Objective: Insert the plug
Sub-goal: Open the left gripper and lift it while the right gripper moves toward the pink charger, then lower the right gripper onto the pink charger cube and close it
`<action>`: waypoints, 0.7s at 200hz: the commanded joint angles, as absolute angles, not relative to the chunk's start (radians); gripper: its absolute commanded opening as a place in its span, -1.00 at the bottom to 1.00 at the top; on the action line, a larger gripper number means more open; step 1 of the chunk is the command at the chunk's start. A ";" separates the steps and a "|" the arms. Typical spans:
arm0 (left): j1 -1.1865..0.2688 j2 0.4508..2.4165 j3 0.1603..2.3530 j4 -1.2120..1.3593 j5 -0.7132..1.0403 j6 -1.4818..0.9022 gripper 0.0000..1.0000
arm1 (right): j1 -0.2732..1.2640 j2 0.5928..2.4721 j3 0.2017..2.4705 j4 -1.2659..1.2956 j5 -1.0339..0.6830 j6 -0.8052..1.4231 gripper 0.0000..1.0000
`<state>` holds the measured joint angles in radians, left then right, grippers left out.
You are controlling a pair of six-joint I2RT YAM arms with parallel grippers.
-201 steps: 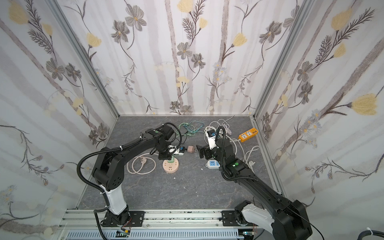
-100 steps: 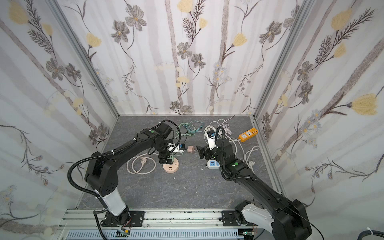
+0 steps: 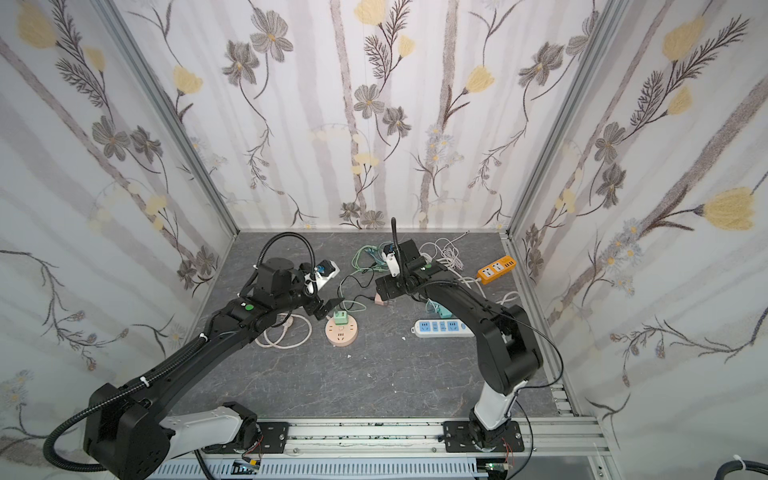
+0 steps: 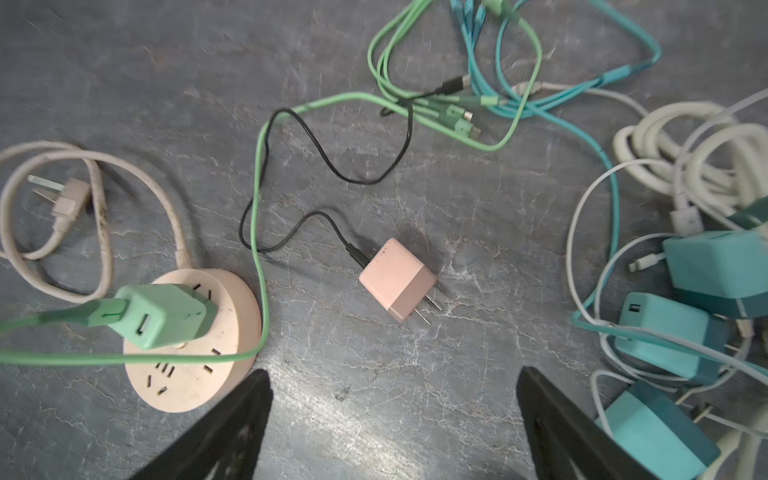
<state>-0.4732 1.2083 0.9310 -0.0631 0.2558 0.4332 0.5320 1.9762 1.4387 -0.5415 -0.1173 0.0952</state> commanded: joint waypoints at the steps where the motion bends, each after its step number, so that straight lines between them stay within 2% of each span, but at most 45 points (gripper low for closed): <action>1: -0.468 1.205 0.949 0.135 0.075 0.152 1.00 | 0.533 2.130 1.623 -0.851 -0.134 0.086 0.84; 21: -0.465 1.239 0.978 0.106 -0.077 0.048 1.00 | 0.535 2.266 1.799 -0.931 -0.153 0.116 0.80; 35: -0.460 1.256 0.993 0.074 -0.110 0.018 1.00 | 0.536 2.354 1.931 -0.991 -0.158 0.152 0.72; 49: -0.457 1.268 0.994 0.073 -0.136 0.007 1.00 | 0.538 2.433 2.056 -1.036 -0.151 0.189 0.51; 67: -0.454 1.285 0.977 0.102 -0.165 0.003 1.00 | 0.539 2.545 2.219 -1.133 -0.131 0.215 0.34; 78: -0.450 1.282 0.968 0.114 -0.171 0.003 1.00 | 0.546 2.600 2.297 -1.192 -0.109 0.232 0.14; 110: -0.440 1.283 0.940 0.145 -0.173 0.012 1.00 | 0.570 2.649 2.338 -1.218 -0.056 0.255 -0.27; 140: -0.434 1.312 0.935 0.148 -0.179 0.011 1.00 | 0.575 2.678 2.339 -1.232 -0.046 0.295 -0.32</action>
